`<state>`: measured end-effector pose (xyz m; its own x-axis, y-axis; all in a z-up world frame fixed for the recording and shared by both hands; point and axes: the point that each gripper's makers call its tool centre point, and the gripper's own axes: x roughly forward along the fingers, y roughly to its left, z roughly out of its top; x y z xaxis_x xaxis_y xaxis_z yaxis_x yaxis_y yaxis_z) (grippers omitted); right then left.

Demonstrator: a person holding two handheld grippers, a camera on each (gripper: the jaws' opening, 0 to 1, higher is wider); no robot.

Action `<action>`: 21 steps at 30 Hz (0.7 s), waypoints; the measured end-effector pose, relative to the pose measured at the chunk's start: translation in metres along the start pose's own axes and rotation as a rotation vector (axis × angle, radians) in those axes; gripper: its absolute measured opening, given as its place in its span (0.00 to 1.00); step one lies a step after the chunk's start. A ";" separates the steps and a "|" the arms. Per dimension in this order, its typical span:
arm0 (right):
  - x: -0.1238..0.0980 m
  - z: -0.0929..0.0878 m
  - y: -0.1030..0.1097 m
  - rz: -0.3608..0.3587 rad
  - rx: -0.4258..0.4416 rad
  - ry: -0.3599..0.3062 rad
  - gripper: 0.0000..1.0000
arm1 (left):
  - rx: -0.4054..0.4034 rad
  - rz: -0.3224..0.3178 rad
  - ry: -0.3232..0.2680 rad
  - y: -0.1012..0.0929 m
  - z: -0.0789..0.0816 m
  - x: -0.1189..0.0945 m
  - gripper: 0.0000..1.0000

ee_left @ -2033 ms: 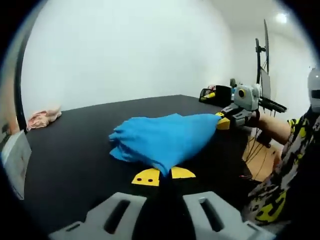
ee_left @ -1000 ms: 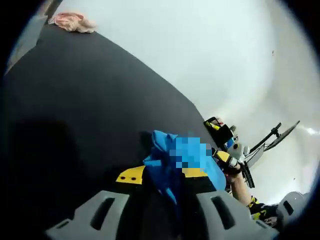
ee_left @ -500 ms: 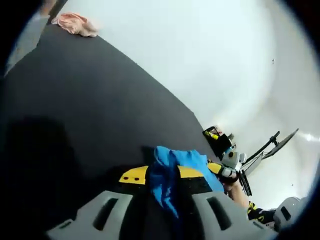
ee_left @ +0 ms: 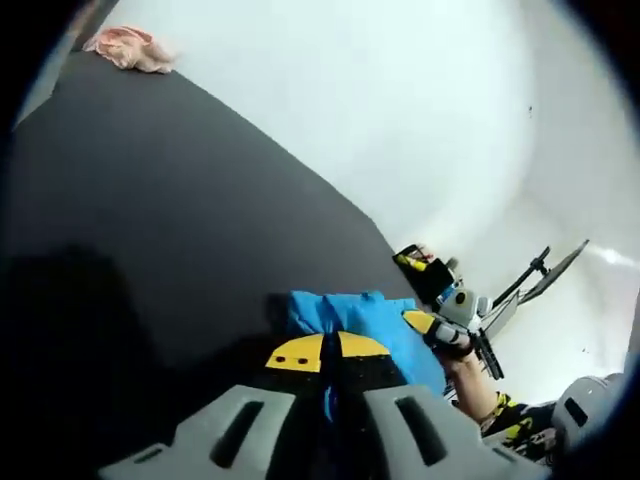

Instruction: Spread out the cloth and fold it

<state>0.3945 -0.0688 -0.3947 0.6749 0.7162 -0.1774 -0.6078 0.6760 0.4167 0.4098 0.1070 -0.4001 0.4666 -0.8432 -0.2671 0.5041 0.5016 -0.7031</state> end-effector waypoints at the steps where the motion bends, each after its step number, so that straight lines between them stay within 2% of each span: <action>1: -0.002 0.005 0.000 0.006 0.011 -0.009 0.03 | 0.008 0.006 0.025 -0.004 0.002 0.003 0.00; 4: -0.003 0.012 -0.001 0.009 0.014 -0.007 0.03 | 0.038 0.009 0.041 -0.009 0.007 0.008 0.00; 5: -0.003 0.012 -0.002 0.009 0.012 -0.003 0.03 | 0.039 0.028 0.061 -0.009 0.008 0.007 0.00; 7: -0.005 0.014 -0.001 0.012 0.005 -0.001 0.03 | 0.052 0.020 0.050 -0.011 0.014 0.001 0.00; 10: -0.009 0.023 0.002 0.027 -0.007 -0.032 0.03 | 0.048 0.027 0.024 -0.007 0.027 -0.003 0.00; 15: -0.017 0.050 -0.004 0.007 -0.036 -0.086 0.03 | 0.084 0.005 0.007 -0.009 0.039 0.006 0.00; 19: -0.017 0.052 -0.019 -0.024 -0.042 -0.082 0.03 | 0.103 -0.026 0.001 -0.009 0.050 0.031 0.00; 21: -0.019 0.056 -0.029 -0.047 -0.046 -0.084 0.03 | 0.159 -0.042 -0.014 -0.010 0.062 0.048 0.00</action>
<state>0.4226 -0.1113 -0.3534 0.7347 0.6677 -0.1198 -0.5917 0.7171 0.3684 0.4722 0.0734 -0.3654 0.4522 -0.8618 -0.2300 0.6317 0.4914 -0.5996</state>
